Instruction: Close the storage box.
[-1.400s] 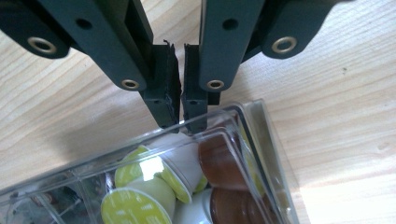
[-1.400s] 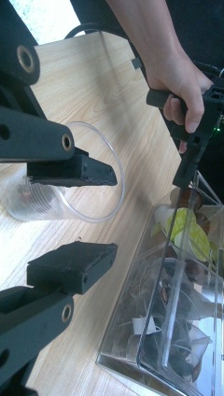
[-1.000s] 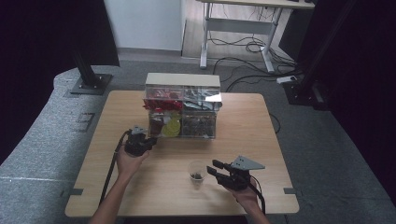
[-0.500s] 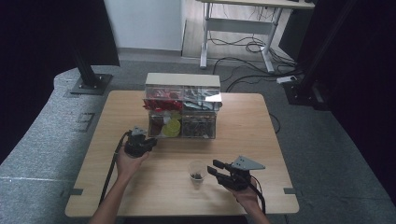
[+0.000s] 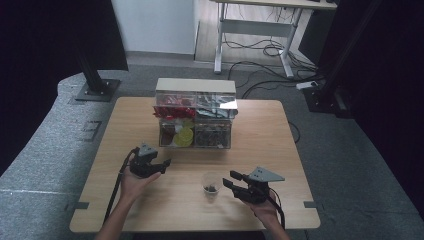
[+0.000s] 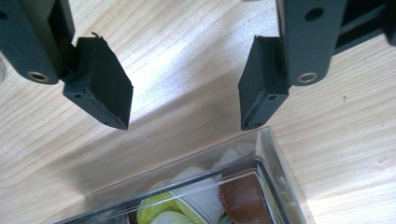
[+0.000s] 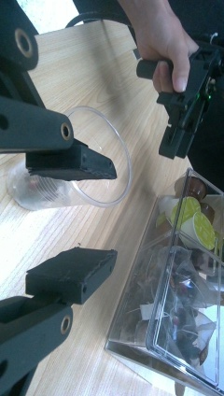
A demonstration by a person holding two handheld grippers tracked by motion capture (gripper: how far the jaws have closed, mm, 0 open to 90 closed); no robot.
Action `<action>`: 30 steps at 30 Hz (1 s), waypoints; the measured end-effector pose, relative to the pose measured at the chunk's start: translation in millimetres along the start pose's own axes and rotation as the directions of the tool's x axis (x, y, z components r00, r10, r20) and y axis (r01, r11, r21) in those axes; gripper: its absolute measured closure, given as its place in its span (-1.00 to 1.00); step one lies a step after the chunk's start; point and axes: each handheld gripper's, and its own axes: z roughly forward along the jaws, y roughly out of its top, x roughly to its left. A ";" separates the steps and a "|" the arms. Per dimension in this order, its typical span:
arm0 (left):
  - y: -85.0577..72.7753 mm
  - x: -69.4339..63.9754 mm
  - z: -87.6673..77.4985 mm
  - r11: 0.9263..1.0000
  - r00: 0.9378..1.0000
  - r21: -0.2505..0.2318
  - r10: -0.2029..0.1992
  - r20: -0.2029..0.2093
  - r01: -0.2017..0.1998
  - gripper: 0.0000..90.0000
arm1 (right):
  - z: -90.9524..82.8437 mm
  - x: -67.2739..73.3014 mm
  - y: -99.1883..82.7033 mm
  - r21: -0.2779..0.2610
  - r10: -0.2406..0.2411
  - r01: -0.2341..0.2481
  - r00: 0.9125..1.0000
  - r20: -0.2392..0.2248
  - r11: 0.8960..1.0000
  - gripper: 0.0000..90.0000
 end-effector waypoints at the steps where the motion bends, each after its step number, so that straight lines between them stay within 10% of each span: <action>1: -1.0 -0.6 -1.2 1.000 1.000 -0.003 0.000 0.004 0.000 -0.23 | 0.0 0.0 0.0 0.000 0.000 0.000 1.000 0.000 1.000 0.17; 30: -65.7 -28.6 -39.5 0.998 0.998 0.022 0.055 0.040 -0.056 -0.20 | -25.8 -41.1 -32.9 0.108 0.079 -0.099 0.981 0.178 0.989 -0.09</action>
